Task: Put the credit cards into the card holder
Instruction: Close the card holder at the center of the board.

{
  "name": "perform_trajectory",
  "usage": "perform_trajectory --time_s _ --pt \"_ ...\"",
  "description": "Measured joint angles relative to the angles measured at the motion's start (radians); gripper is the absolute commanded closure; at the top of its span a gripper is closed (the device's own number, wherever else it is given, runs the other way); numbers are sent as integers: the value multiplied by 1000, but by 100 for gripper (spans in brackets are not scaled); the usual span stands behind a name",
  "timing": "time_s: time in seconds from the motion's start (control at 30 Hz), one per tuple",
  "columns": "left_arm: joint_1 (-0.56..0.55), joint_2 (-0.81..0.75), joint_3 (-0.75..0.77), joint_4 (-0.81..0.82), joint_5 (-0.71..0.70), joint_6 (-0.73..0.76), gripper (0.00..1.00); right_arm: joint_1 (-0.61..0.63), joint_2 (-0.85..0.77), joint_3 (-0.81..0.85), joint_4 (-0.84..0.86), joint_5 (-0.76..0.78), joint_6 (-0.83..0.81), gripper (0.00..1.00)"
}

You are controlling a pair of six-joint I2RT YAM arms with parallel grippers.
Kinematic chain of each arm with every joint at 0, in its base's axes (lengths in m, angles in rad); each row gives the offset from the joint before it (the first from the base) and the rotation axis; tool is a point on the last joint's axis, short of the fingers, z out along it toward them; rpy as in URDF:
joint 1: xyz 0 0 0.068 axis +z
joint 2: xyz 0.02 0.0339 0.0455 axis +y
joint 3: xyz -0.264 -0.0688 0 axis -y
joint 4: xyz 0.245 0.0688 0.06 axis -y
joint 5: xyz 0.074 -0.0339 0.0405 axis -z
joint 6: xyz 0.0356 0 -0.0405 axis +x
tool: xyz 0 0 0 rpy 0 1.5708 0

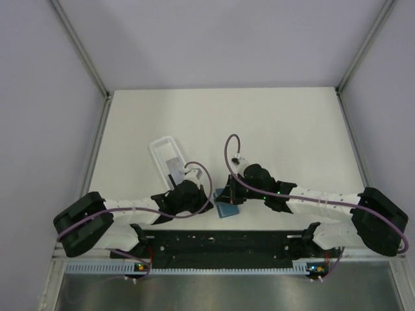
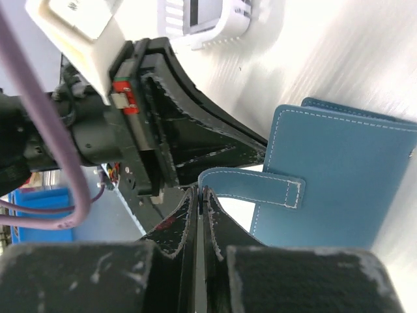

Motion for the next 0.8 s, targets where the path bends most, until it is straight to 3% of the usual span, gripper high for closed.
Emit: perform_trajectory --time_s 0.13,0.27,0.43,0.57,0.8 --pt "0 -89 -43 -53 -17 -19 100 17 64 -24 91 -10 21 100" --pt "0 -262 -78 -217 -66 -24 100 25 111 -27 146 -13 29 100" --pt "0 -512 -79 -408 -143 -19 100 36 182 -18 157 -14 24 76" --pt "0 -610 -67 -505 -192 -11 100 46 252 12 130 -23 11 61" --pt "0 -632 -29 -598 -238 -10 100 49 279 86 65 -40 -16 56"
